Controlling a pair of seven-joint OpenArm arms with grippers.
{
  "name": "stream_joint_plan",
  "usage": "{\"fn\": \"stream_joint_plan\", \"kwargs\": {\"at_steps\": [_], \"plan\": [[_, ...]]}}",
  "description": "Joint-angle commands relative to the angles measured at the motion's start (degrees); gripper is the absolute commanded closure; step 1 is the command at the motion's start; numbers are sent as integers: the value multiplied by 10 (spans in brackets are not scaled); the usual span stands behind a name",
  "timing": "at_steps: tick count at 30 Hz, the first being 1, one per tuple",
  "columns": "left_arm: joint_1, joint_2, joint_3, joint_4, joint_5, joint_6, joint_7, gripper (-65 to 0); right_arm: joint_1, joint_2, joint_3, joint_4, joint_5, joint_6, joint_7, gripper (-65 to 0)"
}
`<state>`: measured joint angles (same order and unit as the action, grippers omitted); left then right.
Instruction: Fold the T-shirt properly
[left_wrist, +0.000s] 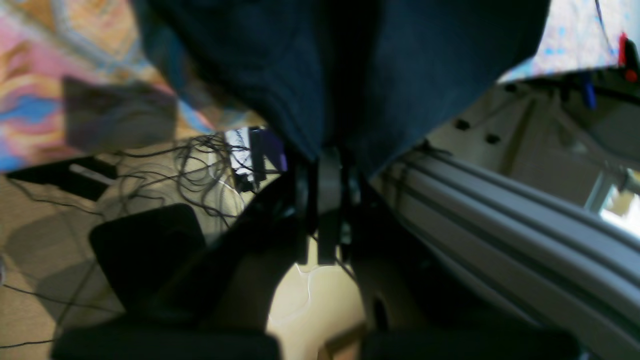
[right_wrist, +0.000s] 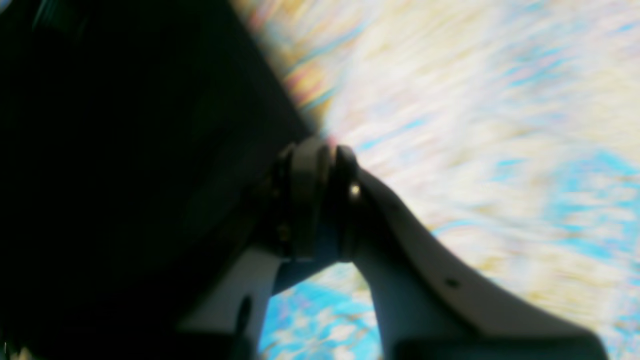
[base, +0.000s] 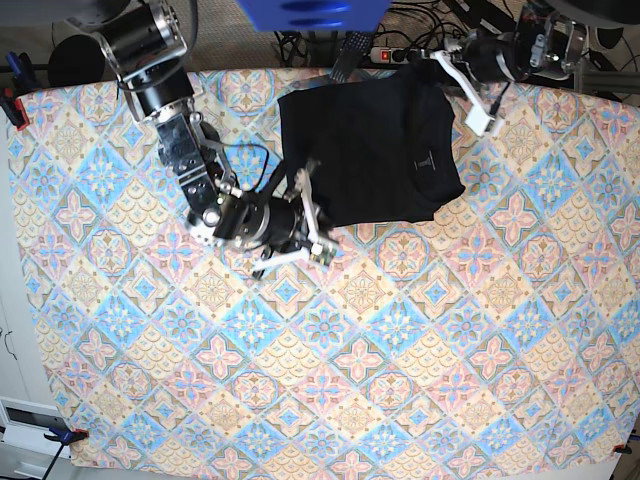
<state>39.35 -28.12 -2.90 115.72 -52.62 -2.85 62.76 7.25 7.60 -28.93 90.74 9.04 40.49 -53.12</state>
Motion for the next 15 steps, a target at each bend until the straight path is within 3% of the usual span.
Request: {"fn": "stream_joint_plan", "kwargs": {"at_steps": [1,11,15], "plan": [[-4,0,-5,7,-4,-2,-3,-11,21,-3,4,13,7,-5,20,-63],[-76,55,15,-68,60,-2,-3,-12,17,-2,-7,62,7,-5,18,-65],[-86,69,52,-79,97,-2,-16,-12,18,-4,-58,66,7,-5,18,-64]]}}
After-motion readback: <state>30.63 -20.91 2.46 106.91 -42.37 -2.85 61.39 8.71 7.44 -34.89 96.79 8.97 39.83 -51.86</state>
